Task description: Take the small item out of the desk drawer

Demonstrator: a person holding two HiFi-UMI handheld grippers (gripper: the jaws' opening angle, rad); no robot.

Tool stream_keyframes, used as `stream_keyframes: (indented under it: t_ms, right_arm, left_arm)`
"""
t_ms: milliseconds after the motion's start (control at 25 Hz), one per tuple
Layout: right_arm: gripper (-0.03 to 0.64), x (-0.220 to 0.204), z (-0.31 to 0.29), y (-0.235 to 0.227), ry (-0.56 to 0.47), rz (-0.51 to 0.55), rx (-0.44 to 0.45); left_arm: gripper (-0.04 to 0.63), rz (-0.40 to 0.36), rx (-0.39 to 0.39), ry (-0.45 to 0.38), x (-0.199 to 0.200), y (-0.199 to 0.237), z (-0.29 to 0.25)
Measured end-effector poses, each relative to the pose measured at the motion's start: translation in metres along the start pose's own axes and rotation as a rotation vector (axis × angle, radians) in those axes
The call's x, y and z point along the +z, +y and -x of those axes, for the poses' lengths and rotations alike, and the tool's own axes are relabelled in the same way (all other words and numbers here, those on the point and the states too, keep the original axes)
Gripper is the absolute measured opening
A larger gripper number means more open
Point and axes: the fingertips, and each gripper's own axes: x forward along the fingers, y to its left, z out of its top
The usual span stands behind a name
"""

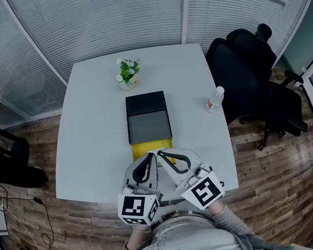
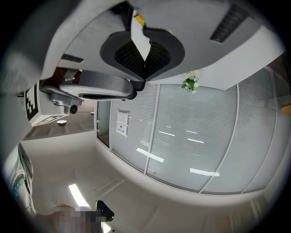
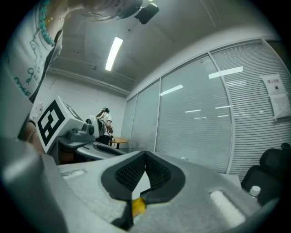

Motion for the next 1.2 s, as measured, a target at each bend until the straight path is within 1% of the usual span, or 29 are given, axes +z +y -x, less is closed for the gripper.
stream_keyframes:
  t_ms: [240,520,640,1000,1200]
  right_arm:
    - [0.003,-0.012,0.003,-0.008,0.003,-0.016,0.027]
    - [0.003,-0.017,-0.004,-0.013,0.006,-0.031,0.030]
    - [0.003,-0.019,-0.009,-0.017,0.023,-0.024,0.006]
    - [0.003,-0.010,-0.031,-0.029,0.018,-0.033,-0.085]
    - [0.003,-0.008,-0.045,-0.029,0.023,-0.035,-0.125]
  left_arm:
    - [-0.002,0.010,0.033,0.006,-0.009,-0.002,-0.006]
    - [-0.002,0.009,0.041,0.019,-0.010,0.004,-0.012]
    - [-0.002,0.008,0.020,0.022,-0.007,0.007,-0.016]
    - [-0.002,-0.020,-0.065,0.016,0.010,0.029,-0.032]
    - [-0.002,-0.019,-0.109,0.026,0.011,0.042,-0.034]
